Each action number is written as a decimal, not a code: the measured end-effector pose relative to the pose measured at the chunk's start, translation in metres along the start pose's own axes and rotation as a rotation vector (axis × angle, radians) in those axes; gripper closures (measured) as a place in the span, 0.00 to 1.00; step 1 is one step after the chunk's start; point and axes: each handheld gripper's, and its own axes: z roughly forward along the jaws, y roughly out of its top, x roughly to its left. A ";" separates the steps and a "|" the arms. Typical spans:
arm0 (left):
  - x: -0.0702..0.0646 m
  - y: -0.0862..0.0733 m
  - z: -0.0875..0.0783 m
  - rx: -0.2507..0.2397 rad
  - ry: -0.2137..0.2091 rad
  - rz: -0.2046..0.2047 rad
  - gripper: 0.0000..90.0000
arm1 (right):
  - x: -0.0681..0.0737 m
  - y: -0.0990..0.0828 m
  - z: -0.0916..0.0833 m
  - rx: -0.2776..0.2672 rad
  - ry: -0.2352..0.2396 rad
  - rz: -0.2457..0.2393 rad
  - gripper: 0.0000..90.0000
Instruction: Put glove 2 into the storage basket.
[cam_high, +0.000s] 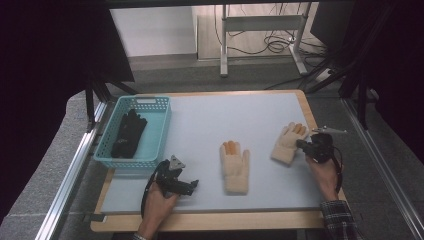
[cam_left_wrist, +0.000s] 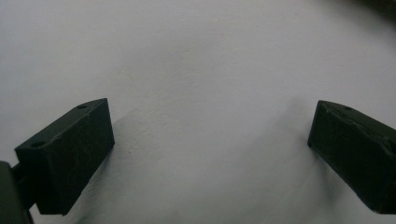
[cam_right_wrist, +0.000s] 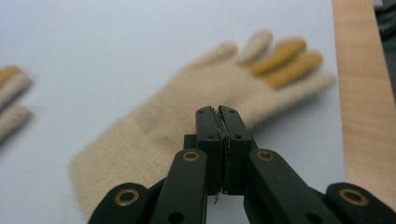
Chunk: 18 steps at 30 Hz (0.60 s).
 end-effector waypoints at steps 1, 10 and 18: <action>0.000 0.000 0.000 0.000 0.000 0.000 0.01 | 0.002 0.004 -0.002 -0.006 0.004 -0.010 0.97; 0.000 0.000 0.000 0.000 0.000 -0.001 0.01 | 0.028 0.031 0.001 -0.023 0.024 -0.070 0.96; 0.000 0.000 0.000 -0.001 0.000 -0.001 0.01 | 0.056 0.050 0.021 -0.021 0.065 -0.106 0.95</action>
